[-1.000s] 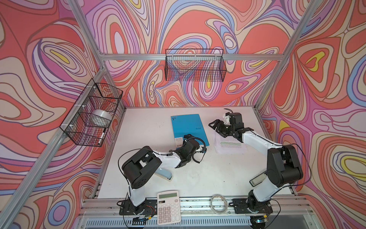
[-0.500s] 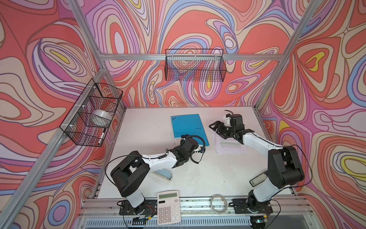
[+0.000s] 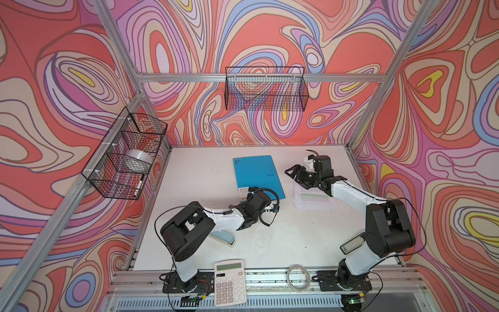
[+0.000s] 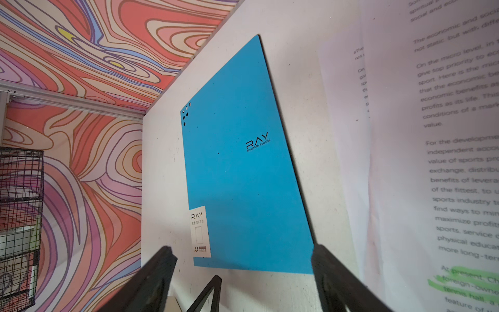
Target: Put the files into the folder
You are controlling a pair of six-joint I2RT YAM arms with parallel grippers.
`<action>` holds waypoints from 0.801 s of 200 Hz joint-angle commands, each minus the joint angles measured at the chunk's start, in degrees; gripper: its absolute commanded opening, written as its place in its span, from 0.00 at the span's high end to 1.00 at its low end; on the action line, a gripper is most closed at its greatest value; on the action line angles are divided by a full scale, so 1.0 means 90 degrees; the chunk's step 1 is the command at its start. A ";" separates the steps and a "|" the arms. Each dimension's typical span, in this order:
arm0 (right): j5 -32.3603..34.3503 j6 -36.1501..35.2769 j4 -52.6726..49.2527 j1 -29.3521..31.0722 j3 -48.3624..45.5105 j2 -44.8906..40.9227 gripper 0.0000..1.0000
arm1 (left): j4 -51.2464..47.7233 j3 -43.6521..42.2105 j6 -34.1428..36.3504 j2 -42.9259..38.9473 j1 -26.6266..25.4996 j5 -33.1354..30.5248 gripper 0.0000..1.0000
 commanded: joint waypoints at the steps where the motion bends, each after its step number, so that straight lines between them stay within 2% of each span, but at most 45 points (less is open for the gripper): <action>1: -0.0041 -0.0080 0.0005 -0.0018 0.0018 -0.0118 0.16 | 0.0820 -0.0173 0.0436 0.0232 -0.0028 -0.0167 0.00; 137: -0.0156 -0.0128 -0.0010 -0.0029 0.0067 -0.0118 0.16 | 0.2611 -0.0010 0.1155 0.0839 0.0131 -0.0802 0.00; 160: -0.0249 -0.0203 -0.0043 -0.0028 0.0094 -0.0112 0.16 | 0.2534 0.0174 0.1023 0.0794 0.0203 -0.0972 0.00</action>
